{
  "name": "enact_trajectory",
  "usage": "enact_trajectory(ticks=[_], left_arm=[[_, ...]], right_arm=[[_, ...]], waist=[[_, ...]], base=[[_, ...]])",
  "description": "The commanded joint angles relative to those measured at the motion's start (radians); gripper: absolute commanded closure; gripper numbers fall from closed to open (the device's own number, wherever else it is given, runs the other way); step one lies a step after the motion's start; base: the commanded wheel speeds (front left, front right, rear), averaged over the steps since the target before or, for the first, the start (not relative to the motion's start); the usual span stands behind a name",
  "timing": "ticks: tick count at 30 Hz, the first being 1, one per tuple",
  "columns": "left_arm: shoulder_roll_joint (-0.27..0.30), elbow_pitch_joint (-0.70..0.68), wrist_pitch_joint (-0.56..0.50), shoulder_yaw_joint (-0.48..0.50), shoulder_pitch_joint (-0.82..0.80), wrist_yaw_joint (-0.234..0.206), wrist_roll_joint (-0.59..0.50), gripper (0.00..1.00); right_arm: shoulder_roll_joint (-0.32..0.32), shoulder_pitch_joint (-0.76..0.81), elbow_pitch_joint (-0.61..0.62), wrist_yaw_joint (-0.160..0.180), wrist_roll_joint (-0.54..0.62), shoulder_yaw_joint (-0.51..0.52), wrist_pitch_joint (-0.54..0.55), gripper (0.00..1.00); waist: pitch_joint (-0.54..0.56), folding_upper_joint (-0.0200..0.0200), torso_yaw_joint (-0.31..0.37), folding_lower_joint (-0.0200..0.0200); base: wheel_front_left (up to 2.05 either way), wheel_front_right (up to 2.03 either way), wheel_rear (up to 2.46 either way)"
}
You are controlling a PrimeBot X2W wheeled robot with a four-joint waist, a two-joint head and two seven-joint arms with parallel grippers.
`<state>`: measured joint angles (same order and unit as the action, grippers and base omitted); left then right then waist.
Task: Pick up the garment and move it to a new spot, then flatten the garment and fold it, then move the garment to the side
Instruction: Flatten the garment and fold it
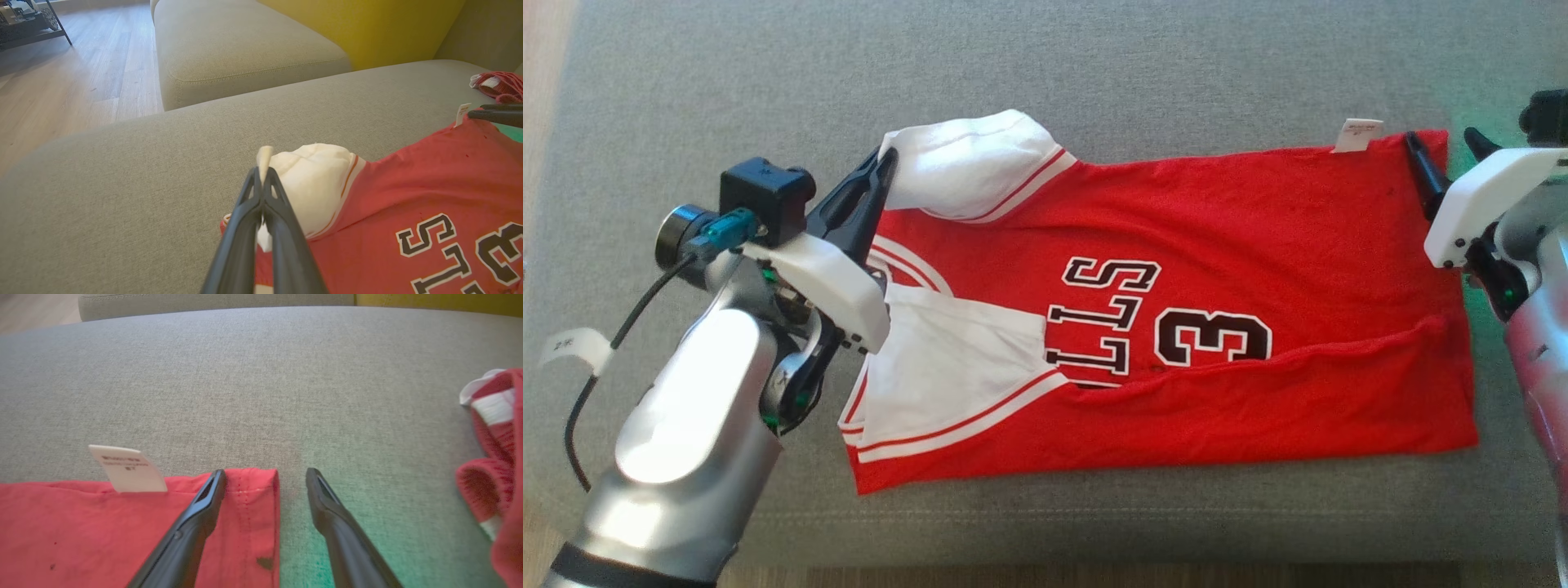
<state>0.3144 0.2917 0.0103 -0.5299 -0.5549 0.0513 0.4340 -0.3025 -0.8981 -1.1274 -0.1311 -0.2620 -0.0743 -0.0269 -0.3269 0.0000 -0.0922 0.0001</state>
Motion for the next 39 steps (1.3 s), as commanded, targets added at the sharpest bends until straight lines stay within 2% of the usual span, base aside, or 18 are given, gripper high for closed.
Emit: enact_trajectory(ticks=[1, 5, 6, 7, 15, 24, 32, 39], left_arm=[[0.027, -0.034, 0.002, 0.037, -0.039, -0.007, -0.003, 1.00], [0.022, -0.032, 0.003, 0.032, -0.045, -0.009, -0.002, 1.00], [0.020, -0.031, 0.004, 0.032, -0.046, -0.010, -0.001, 1.00], [0.018, -0.029, 0.005, 0.032, -0.047, -0.012, 0.000, 1.00], [0.023, -0.005, 0.022, 0.030, -0.042, -0.026, -0.004, 1.00], [0.068, -0.010, 0.026, 0.037, 0.042, -0.043, 0.010, 1.00], [0.127, -0.030, 0.023, 0.023, 0.158, -0.055, 0.005, 1.00], [0.185, -0.101, -0.012, 0.009, 0.267, -0.051, 0.024, 1.00]], right_arm=[[-0.009, -0.033, 0.015, 0.000, -0.010, -0.021, -0.016, 0.00], [-0.008, -0.042, -0.020, 0.000, -0.031, -0.056, -0.003, 0.00], [-0.009, -0.044, -0.027, 0.000, -0.042, -0.060, 0.001, 0.86], [-0.009, -0.045, -0.033, 0.000, -0.053, -0.063, 0.003, 1.00], [-0.011, -0.028, -0.022, 0.000, -0.101, -0.132, -0.062, 1.00], [-0.015, 0.059, 0.038, 0.000, -0.191, -0.205, -0.112, 1.00], [-0.048, 0.171, 0.131, 0.000, -0.278, -0.285, -0.076, 1.00], [-0.094, 0.265, 0.193, 0.000, -0.339, -0.326, -0.005, 1.00]], waist=[[-0.002, 0.0000, -0.003, -0.0001], [-0.007, 0.0000, -0.010, -0.0001], [-0.007, 0.0000, -0.011, -0.0001], [-0.006, 0.0000, -0.012, -0.0001], [0.035, 0.0000, -0.003, -0.0001], [0.136, 0.0000, 0.028, -0.0001], [0.223, 0.0000, 0.055, -0.0001], [0.265, 0.0000, 0.069, -0.0001]], base=[[0.00, 0.00, 0.00], [0.00, 0.00, 0.00], [0.00, 0.00, 0.00], [0.00, 0.00, 0.00], [0.00, 0.00, 0.00], [0.00, 0.00, 0.00], [0.00, 0.00, 0.00], [0.00, 0.00, 0.00]])
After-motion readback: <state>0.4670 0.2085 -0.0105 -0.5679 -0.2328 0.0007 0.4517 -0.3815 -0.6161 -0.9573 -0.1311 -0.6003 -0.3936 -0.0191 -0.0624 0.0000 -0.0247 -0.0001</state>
